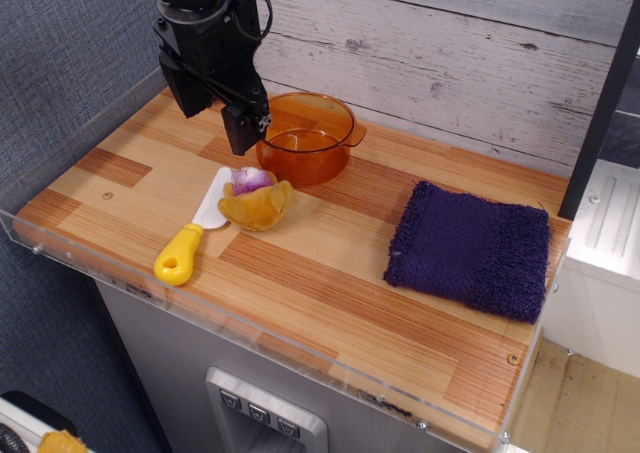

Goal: Pick up the knife from left side of the table and placed it on the blue cloth on right side of the table.

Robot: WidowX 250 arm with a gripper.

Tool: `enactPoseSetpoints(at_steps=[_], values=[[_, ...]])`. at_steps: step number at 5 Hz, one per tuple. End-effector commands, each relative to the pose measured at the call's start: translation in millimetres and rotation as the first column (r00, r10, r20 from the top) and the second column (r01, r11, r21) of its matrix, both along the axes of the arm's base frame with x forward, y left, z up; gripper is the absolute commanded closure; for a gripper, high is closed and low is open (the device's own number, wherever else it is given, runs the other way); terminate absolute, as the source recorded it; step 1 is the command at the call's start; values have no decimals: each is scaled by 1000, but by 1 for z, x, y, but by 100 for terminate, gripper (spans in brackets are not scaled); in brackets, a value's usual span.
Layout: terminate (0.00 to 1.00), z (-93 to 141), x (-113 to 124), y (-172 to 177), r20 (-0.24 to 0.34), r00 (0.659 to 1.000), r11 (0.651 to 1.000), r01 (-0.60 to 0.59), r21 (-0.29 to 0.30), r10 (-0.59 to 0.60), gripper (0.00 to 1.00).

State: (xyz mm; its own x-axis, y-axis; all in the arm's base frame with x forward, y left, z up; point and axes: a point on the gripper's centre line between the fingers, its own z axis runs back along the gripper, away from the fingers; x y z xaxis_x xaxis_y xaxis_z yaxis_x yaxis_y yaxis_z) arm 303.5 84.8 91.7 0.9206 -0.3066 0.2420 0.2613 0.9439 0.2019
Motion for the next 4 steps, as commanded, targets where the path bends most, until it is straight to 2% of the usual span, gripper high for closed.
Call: enactPoseSetpoints(at_steps=[1,2,3,4], values=[[0,0,0,0,0,1000,1000,0,0,0,0],[0,7,-18,5,-87,996,1000,-21,-15,19,0],[0,10,-39,-8,-152,987,998,-49,-36,43,0],[0,6,-70,-20,-219,970,992,-121,-42,109,0]])
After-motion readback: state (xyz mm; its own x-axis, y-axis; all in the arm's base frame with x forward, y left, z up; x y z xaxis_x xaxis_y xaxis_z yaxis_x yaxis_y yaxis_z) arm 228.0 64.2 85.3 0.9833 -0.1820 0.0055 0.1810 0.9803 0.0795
